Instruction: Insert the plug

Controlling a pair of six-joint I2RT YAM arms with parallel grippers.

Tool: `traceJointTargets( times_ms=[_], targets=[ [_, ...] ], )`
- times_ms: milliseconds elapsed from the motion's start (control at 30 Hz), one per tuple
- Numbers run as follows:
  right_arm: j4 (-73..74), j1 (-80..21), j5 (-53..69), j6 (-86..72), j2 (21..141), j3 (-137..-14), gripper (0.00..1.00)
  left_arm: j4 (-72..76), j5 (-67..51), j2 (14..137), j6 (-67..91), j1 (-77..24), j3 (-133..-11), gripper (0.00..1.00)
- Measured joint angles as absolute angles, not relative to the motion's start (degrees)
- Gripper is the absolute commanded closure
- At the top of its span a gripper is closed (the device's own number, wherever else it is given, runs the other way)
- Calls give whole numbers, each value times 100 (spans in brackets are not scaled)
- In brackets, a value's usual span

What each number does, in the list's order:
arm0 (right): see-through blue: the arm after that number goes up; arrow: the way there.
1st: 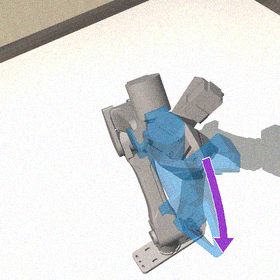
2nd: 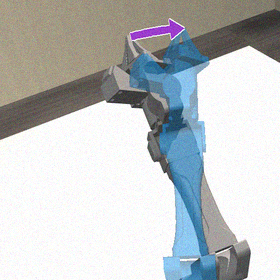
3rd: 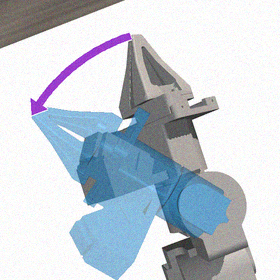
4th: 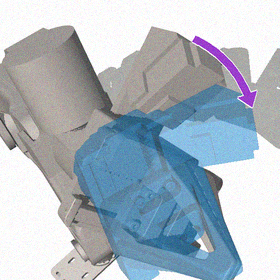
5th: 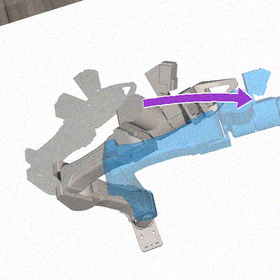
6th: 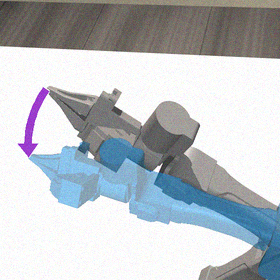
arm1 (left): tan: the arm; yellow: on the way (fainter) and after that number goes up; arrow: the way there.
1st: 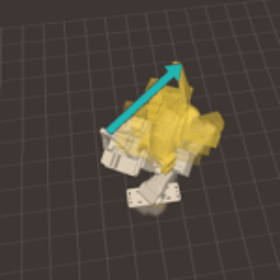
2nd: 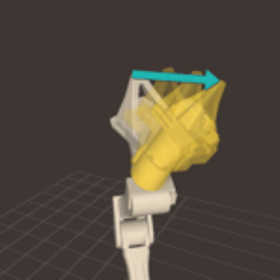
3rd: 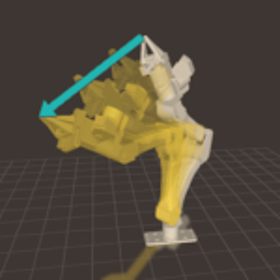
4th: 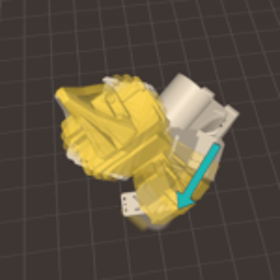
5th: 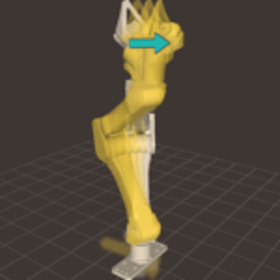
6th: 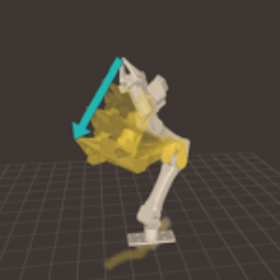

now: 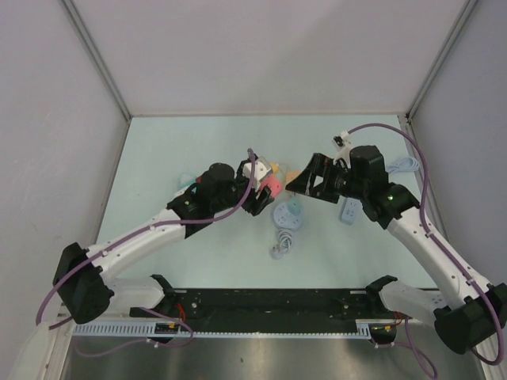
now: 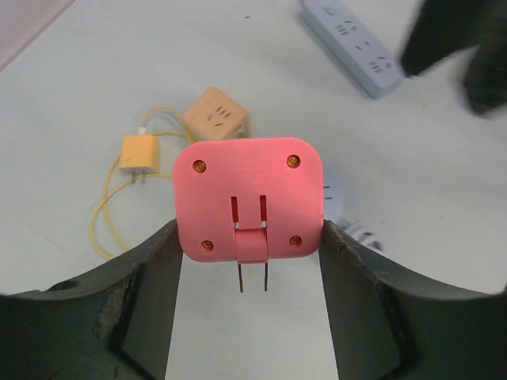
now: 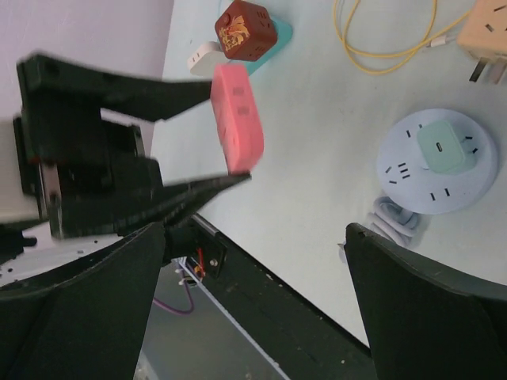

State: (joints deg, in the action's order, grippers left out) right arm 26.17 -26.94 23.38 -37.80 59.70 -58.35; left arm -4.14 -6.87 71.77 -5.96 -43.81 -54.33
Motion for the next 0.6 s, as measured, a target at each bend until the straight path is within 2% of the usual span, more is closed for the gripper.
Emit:
traceJointTargets(
  times_ms=[233,433,467,600],
  targets=[
    [2810,-2818,2346,-4084,6521,-6272,4,-139,-934,6692,-1024,-4965,-5085,53],
    [2759,-2891,2523,-4296,6829,-6377,19,32,-1085,6619,-1122,-5142,-5039,53],
    [2742,-2908,2569,-4331,6882,-6390,25,45,-1094,6619,-1122,-5159,-5037,53],
    [2665,-3013,2735,-4405,7013,-6431,39,123,-1103,6615,-1120,-5177,-5035,53]
  ],
)
